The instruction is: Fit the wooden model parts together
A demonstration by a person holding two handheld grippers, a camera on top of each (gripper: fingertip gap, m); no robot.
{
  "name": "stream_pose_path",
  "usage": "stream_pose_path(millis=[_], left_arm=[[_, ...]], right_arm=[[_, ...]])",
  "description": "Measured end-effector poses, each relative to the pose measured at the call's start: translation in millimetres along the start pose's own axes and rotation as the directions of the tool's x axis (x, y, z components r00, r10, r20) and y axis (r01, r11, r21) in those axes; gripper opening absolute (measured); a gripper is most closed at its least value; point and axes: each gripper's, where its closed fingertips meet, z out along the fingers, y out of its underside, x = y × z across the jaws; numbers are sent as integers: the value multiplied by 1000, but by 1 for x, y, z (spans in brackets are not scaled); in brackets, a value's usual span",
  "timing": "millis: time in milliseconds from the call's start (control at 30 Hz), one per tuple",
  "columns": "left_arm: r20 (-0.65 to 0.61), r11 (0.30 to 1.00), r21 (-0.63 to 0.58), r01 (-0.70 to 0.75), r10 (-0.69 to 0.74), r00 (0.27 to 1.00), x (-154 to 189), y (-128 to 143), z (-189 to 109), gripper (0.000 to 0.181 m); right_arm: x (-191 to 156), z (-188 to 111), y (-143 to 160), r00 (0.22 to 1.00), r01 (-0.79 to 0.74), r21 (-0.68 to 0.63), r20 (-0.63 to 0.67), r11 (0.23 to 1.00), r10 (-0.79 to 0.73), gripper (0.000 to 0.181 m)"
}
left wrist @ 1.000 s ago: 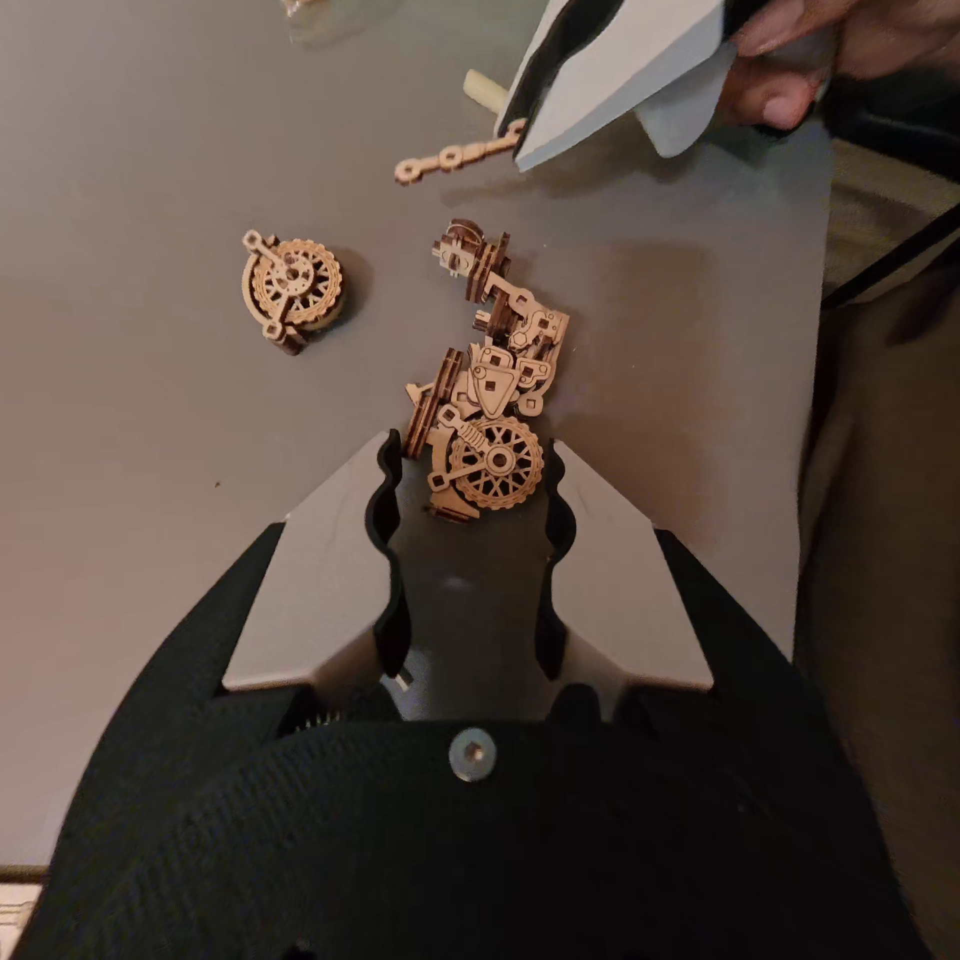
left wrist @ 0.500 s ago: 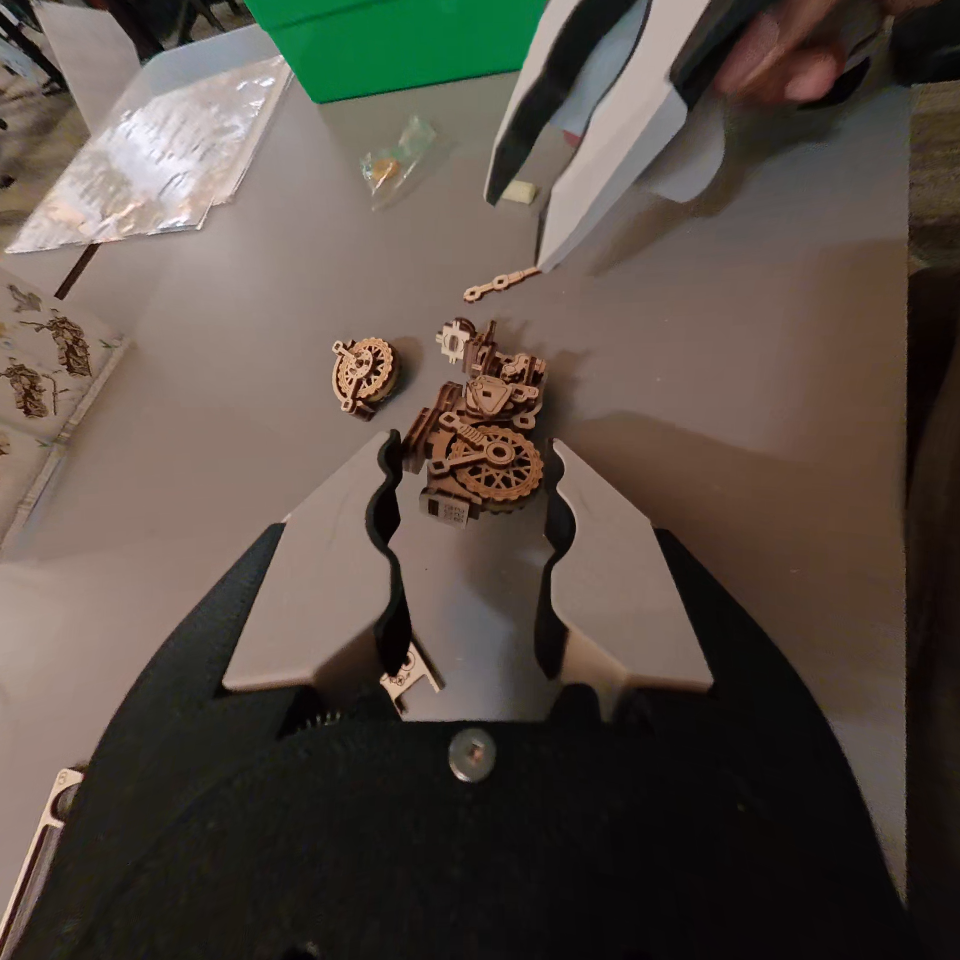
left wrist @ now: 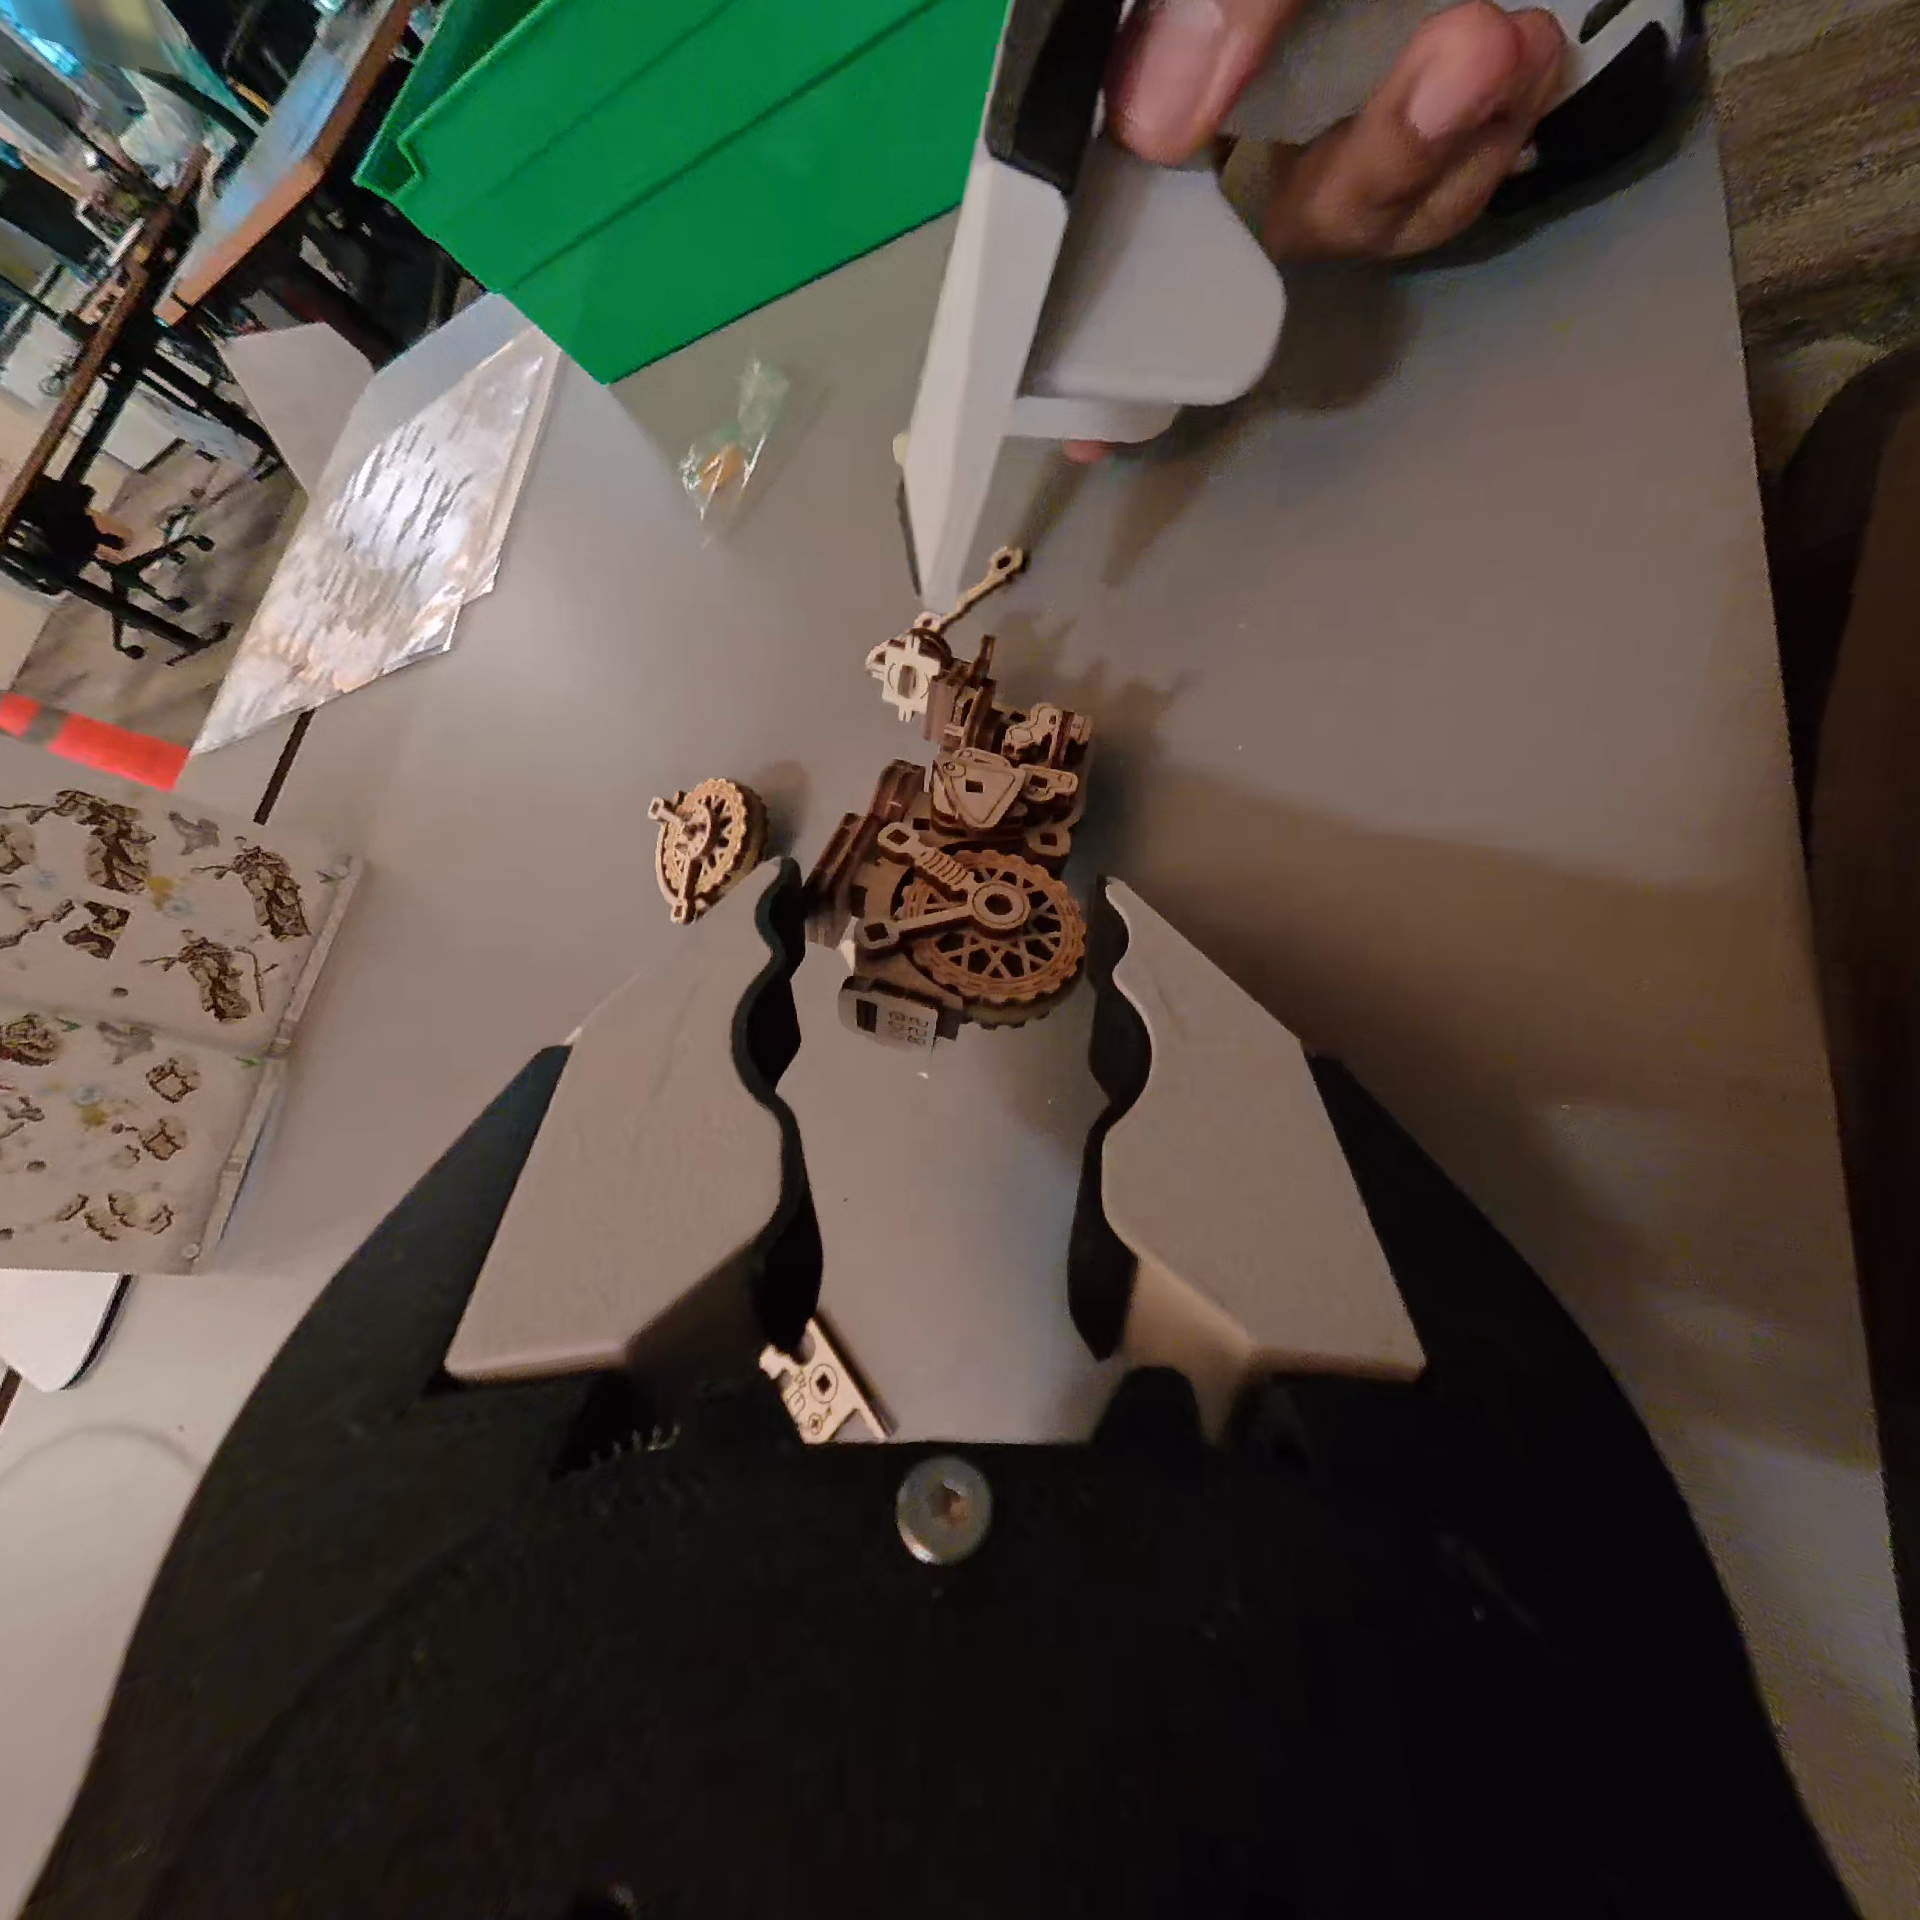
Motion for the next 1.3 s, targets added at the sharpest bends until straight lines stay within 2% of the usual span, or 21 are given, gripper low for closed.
stream_pose_path(millis=[133,300,467,533,600,700,833,933,1133,1300], left_arm=[[-2,1000,12,-16,16,1000,2,-4,0,54],[-20,999,34,-19,19,1000,8,-10,1,54],[-25,1000,24,-13,13,1000,8,-8,1,54],[-34,1000,12,13,-13,999,8,-5,1,57],[-95,992,3,123,-122,988,12,-3,1,57],[-273,927,-18,375,-365,890,19,-7,-4,66],[-360,833,28,553,-508,783,6,-17,-16,66],[-364,793,12,610,-564,741,3,-19,-15,61],[-406,771,-147,619,-618,673,34,-13,-4,55],[-429,710,-132,692,-670,606,35,-24,-1,48]], right_arm=[[3,6,3,1000,-8,-10,1,1000,8,37],[0,16,12,1000,-18,-66,16,998,19,27],[-2,13,10,1000,-2,-50,12,999,2,25],[-2,10,6,1000,14,-25,10,1000,-14,24],[-4,6,0,999,48,9,8,999,-48,19],[-10,3,-3,990,139,28,7,990,-139,19],[-17,3,-2,967,255,19,-18,967,-254,19],[-26,2,-4,942,336,32,-21,941,-336,19],[-36,1,-5,877,479,40,-64,877,-476,19],[-43,1,-6,854,519,58,-65,853,-515,19]])
